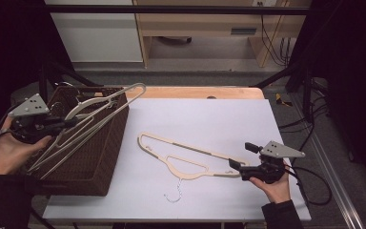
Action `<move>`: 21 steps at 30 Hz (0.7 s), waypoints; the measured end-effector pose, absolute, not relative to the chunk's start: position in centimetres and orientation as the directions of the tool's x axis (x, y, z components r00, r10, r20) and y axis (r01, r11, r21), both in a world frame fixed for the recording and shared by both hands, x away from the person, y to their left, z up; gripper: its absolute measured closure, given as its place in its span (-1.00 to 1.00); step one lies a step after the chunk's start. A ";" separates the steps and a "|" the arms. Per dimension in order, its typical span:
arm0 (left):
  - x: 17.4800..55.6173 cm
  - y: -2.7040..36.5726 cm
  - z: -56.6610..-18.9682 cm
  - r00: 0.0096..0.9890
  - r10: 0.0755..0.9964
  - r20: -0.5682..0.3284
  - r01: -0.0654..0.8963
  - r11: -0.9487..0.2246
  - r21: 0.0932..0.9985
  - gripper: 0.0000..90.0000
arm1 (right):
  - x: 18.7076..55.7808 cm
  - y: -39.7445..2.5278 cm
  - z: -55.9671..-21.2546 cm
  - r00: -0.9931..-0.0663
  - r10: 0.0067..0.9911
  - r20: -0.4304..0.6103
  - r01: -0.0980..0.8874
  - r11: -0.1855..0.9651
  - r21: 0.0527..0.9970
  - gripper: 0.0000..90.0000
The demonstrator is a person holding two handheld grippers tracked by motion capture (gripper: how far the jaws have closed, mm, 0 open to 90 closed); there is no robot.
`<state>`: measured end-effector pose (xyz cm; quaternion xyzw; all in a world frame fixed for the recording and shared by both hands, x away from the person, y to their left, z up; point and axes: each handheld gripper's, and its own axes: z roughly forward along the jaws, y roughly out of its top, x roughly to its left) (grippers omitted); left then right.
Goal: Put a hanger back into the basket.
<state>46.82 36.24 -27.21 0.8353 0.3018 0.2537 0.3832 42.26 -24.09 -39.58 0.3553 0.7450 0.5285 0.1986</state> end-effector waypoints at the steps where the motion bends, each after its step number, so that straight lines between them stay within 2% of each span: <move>1: 46.9 36.6 -27.4 0.684 0.705 0.187 0.317 -0.518 0.794 0.92 | 42.3 -24.1 -39.6 -0.669 0.739 0.080 0.320 0.190 0.928 -0.69; 21: 47.9 41.7 -30.7 0.570 0.807 0.155 0.409 -0.441 0.799 0.92 | 42.3 -24.0 -39.6 -0.671 0.738 0.078 0.323 0.196 0.926 -0.70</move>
